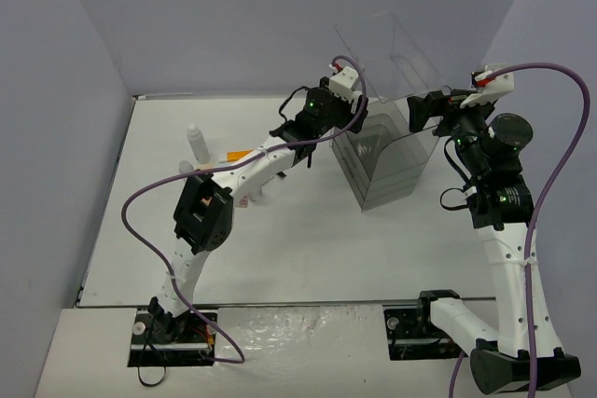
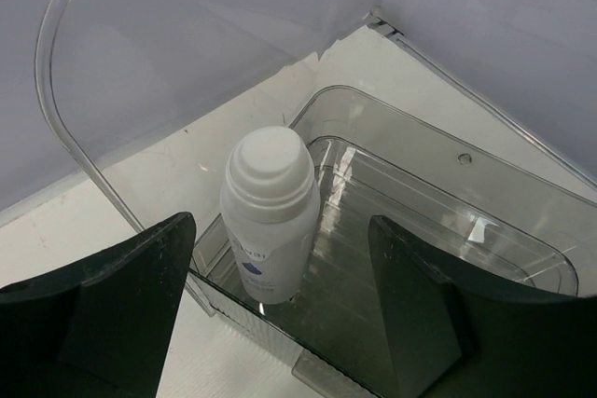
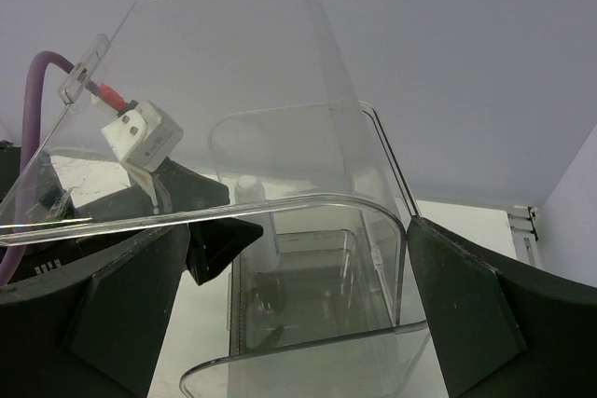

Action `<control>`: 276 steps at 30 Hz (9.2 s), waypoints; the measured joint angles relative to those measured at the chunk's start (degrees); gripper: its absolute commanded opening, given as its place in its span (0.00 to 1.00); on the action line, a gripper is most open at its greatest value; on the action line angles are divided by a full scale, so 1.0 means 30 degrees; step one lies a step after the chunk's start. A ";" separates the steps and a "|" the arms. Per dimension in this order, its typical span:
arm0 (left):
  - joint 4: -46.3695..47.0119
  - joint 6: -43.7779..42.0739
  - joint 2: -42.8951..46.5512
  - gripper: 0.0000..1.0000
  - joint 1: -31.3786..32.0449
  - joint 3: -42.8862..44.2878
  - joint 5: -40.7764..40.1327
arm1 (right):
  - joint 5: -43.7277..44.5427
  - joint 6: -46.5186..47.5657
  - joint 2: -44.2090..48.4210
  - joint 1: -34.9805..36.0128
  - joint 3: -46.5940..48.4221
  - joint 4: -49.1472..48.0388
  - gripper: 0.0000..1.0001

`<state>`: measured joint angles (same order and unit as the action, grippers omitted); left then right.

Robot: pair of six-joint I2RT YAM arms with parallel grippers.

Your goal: Organize the makeup

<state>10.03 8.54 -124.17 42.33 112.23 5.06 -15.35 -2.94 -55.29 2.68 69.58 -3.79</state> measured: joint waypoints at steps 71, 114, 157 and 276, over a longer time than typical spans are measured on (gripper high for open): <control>-0.0511 0.0836 0.7973 0.57 -1.2386 -1.5090 -0.3450 | 0.0044 0.0204 0.0168 0.0517 -0.0561 -0.0066 1.00; -0.1510 -0.0245 1.0398 0.00 -0.6292 -0.9960 0.1701 | 0.0036 0.0189 0.0168 0.0517 -0.0561 -0.0066 1.00; 0.0071 -0.0847 0.5731 0.00 0.0655 -0.4555 0.1047 | 0.0036 0.0044 0.0059 0.0553 -0.0546 -0.0066 1.00; 0.0768 -0.0869 0.9293 0.00 0.0340 -0.7884 -0.0775 | -0.0687 0.1599 -0.1517 -0.0442 -0.0940 -0.3018 0.00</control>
<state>12.33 5.93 -96.29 43.34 88.58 2.73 -17.42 1.86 -59.84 1.35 66.76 -12.85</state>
